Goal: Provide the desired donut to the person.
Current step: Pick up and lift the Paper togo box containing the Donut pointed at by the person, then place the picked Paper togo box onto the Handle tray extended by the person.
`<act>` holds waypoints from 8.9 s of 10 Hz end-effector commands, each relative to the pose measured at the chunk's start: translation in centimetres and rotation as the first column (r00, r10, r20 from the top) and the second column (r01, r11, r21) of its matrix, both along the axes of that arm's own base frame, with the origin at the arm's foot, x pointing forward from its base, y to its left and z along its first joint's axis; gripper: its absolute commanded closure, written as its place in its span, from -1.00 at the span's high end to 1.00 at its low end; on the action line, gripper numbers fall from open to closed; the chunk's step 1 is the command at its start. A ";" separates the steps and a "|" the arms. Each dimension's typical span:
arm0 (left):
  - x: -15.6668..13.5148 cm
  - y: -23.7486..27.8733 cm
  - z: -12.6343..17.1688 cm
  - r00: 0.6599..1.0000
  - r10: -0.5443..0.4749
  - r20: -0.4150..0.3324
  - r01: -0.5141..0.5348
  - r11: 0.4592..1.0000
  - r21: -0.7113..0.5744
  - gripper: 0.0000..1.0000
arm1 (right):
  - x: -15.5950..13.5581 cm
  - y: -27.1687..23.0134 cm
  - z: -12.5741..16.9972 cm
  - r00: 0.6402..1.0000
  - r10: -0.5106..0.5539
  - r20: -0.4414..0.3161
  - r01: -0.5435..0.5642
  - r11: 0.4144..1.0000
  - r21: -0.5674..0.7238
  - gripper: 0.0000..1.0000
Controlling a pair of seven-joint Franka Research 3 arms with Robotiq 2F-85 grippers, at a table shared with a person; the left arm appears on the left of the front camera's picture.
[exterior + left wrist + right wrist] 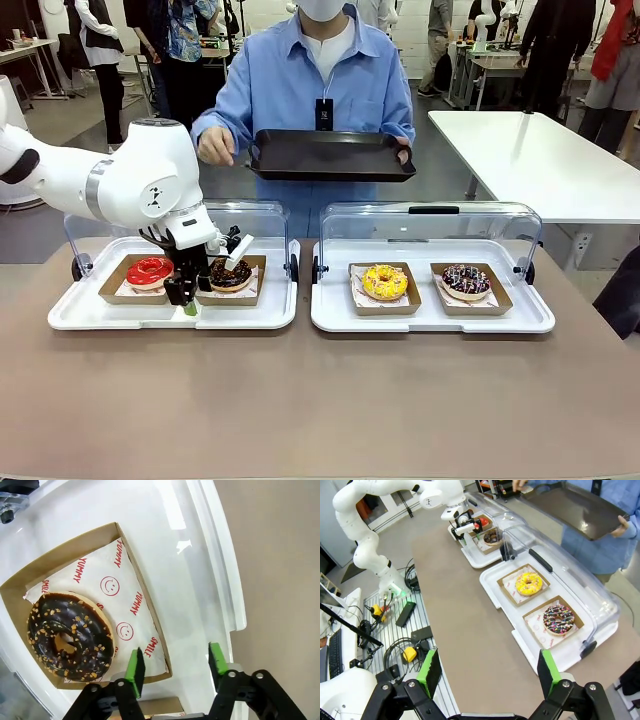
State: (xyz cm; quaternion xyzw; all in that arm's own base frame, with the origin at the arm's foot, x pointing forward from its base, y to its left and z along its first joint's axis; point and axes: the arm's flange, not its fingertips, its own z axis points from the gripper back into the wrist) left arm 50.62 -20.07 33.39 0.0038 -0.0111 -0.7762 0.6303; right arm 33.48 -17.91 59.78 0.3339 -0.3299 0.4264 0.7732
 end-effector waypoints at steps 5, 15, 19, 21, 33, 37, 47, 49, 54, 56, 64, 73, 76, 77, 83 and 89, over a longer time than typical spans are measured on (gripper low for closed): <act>0.3 0.1 -0.3 1.000 -0.021 -0.009 0.021 0.999 -0.044 -1.00 | 0.0 0.0 0.0 1.000 0.007 0.005 -0.007 1.000 0.012 1.00; -3.5 -1.0 6.6 1.000 0.005 -0.023 -0.003 0.998 0.064 -1.00 | 0.0 0.0 0.0 1.000 0.007 0.005 -0.007 1.000 0.012 1.00; -10.7 -3.3 16.5 0.996 0.052 -0.079 -0.043 0.993 0.108 -1.00 | 0.0 0.0 0.0 1.000 0.007 0.005 -0.007 1.000 0.012 1.00; -13.4 -4.5 21.4 0.998 0.048 -0.034 -0.044 0.993 0.113 -1.00 | 0.0 0.0 0.0 1.000 0.007 0.005 -0.007 1.000 0.012 1.00; -12.2 -5.6 30.9 0.995 0.055 0.077 -0.058 0.998 0.032 -1.00 | 0.0 0.0 0.0 1.000 0.007 0.005 -0.007 1.000 0.012 1.00; -12.2 -5.6 30.9 0.995 0.055 0.077 -0.058 0.998 0.032 -1.00 | 0.0 0.0 0.0 1.000 0.007 0.005 -0.007 1.000 0.012 1.00; -8.7 -7.3 33.6 0.987 0.019 0.157 -0.024 0.999 0.027 -0.98 | 0.0 0.0 0.0 1.000 0.007 0.005 -0.007 1.000 0.012 1.00; -4.7 -8.0 34.1 0.982 0.077 0.174 -0.081 0.997 0.015 -0.98 | 0.0 0.0 0.0 1.000 0.007 0.005 -0.007 1.000 0.012 1.00; 6.2 -6.9 32.3 0.992 0.071 0.101 -0.067 0.997 -0.040 -0.98 | 0.0 0.0 0.0 1.000 0.007 0.005 -0.007 1.000 0.012 1.00; 7.9 -6.6 30.9 0.993 0.070 0.097 -0.067 0.997 -0.035 -0.98 | 0.0 0.0 0.0 1.000 0.007 0.005 -0.007 1.000 0.012 1.00; 11.4 -4.7 26.8 0.997 0.076 0.030 -0.076 0.997 -0.020 -0.98 | 0.0 0.0 0.0 1.000 0.007 0.005 -0.007 1.000 0.012 1.00; 11.7 -3.9 26.1 0.997 0.080 -0.016 -0.081 0.996 -0.023 1.00 | 0.0 0.0 0.0 1.000 0.007 0.005 -0.007 1.000 0.012 1.00; 11.7 -3.9 26.1 0.997 0.078 -0.018 -0.078 0.997 -0.019 1.00 | 0.0 0.0 0.0 1.000 0.007 0.005 -0.007 1.000 0.012 1.00; 11.5 -3.9 26.1 0.997 0.078 -0.017 -0.079 0.997 -0.021 1.00 | 0.0 0.0 0.0 1.000 0.007 0.005 -0.007 1.000 0.012 1.00; 11.1 -4.0 26.5 0.997 0.074 -0.014 -0.074 0.997 -0.008 1.00 | 0.0 0.0 0.0 1.000 0.007 0.005 -0.007 1.000 0.012 1.00; 0.9 0.9 28.3 0.999 0.038 0.035 -0.034 0.995 -0.089 1.00 | 0.0 0.0 0.0 1.000 0.007 0.005 -0.007 1.000 0.012 1.00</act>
